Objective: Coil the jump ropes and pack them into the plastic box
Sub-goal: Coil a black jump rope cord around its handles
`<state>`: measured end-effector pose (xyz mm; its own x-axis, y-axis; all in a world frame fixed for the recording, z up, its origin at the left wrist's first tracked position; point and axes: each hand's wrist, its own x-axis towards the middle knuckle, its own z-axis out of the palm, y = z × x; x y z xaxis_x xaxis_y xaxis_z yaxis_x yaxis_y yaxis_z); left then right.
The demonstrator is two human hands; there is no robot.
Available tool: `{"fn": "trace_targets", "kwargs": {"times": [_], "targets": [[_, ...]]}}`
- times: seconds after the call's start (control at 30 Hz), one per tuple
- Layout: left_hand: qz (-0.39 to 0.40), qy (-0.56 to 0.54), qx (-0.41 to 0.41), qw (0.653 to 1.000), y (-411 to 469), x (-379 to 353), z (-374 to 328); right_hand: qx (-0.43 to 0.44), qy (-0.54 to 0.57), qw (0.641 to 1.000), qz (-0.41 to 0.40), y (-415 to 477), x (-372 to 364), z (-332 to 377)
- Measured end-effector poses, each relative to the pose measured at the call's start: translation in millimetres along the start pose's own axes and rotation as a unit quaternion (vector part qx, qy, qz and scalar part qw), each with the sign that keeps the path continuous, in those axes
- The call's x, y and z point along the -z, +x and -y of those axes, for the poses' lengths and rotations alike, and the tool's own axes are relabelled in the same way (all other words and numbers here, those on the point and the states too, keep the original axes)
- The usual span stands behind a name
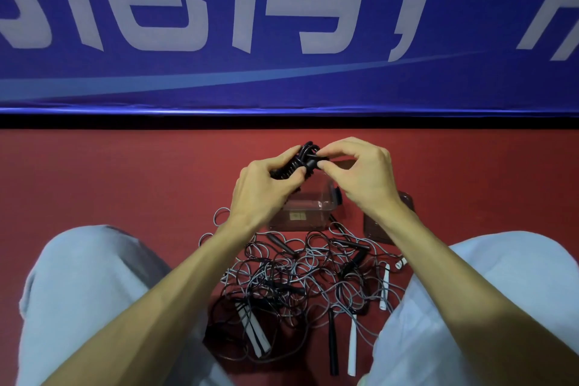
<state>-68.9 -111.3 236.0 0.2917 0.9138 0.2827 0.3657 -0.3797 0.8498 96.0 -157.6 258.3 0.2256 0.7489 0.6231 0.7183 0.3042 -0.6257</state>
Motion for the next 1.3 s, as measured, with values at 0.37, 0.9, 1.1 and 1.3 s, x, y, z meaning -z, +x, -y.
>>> {"fn": "trace_targets", "kwargs": {"times": [0.37,0.9,1.1,1.3], "targets": [[-0.038,0.096,-0.081,0.991,-6,4,-6,-0.022,0.046,0.998,-0.035,-5,-6,9],[0.041,0.318,-0.157,0.934,-5,9,-2,-0.271,0.096,0.933,0.216,5,8,0],[0.088,0.341,-0.148,0.924,-7,5,-3,-0.229,-0.042,0.957,0.173,3,6,2],[0.142,0.235,-0.053,0.96,-3,7,-1,-0.182,-0.1,0.969,0.131,5,4,4]]}}
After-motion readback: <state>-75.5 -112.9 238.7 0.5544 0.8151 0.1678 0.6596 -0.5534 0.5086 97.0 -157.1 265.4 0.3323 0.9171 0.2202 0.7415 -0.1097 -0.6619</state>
